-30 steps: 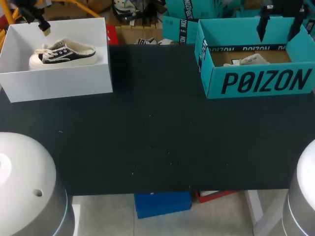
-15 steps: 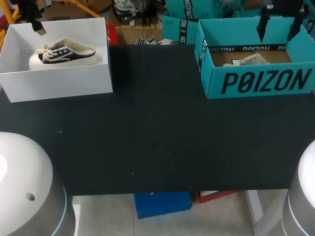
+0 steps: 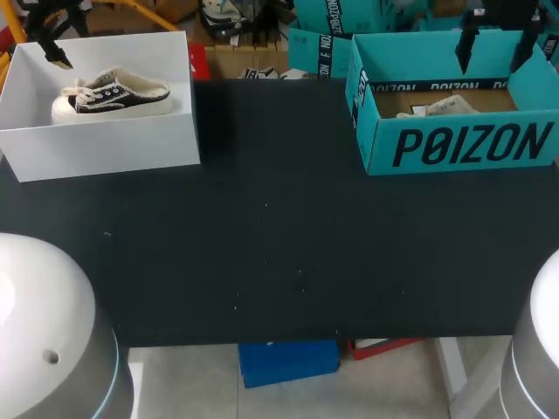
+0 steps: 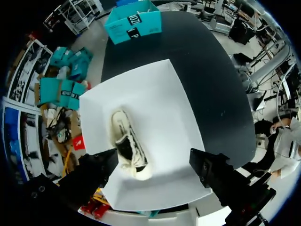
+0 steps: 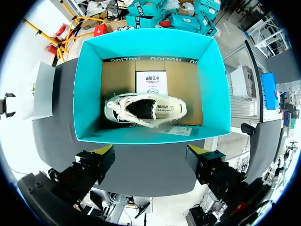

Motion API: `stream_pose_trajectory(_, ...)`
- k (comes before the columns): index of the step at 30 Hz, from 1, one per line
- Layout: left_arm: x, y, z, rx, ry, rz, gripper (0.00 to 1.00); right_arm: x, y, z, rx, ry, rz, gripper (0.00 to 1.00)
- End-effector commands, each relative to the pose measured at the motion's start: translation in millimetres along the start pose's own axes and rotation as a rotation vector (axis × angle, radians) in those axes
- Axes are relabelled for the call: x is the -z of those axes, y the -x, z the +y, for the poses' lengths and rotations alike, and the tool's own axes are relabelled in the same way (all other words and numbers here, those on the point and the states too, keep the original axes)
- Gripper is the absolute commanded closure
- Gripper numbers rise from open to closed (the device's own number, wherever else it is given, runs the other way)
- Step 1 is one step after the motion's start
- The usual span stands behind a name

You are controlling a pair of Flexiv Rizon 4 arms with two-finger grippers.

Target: Take the shoe out of the shoebox, open the shoe tongue, remove and reinsert the insole, then place the shoe into the shoebox

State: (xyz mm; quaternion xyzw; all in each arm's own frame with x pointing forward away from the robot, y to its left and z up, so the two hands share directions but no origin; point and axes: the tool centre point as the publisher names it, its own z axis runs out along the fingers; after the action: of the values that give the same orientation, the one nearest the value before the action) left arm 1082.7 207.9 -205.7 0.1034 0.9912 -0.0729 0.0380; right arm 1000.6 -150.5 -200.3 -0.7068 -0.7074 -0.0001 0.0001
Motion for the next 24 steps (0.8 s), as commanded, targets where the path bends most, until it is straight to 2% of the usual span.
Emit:
stream_pose_trajectory(1, -13.4, 16.6, 3.0, -0.252, 0.076, 0.056, 0.0, 0.1, -0.3, -0.1, -0.001, 0.0, 0.0, 0.0)
stream_pose_trajectory(13, -67.3, 28.7, 11.2, 0.038, 0.092, 0.078, 0.0, 0.1, -0.3, -0.1, -0.001, 0.0, 0.0, 0.0)
stream_pose_trajectory(24, -103.1, 41.9, 14.6, 0.099, 0.065, 0.107, 0.0, 0.1, -0.3, -0.1, -0.001, 0.0, 0.0, 0.0)
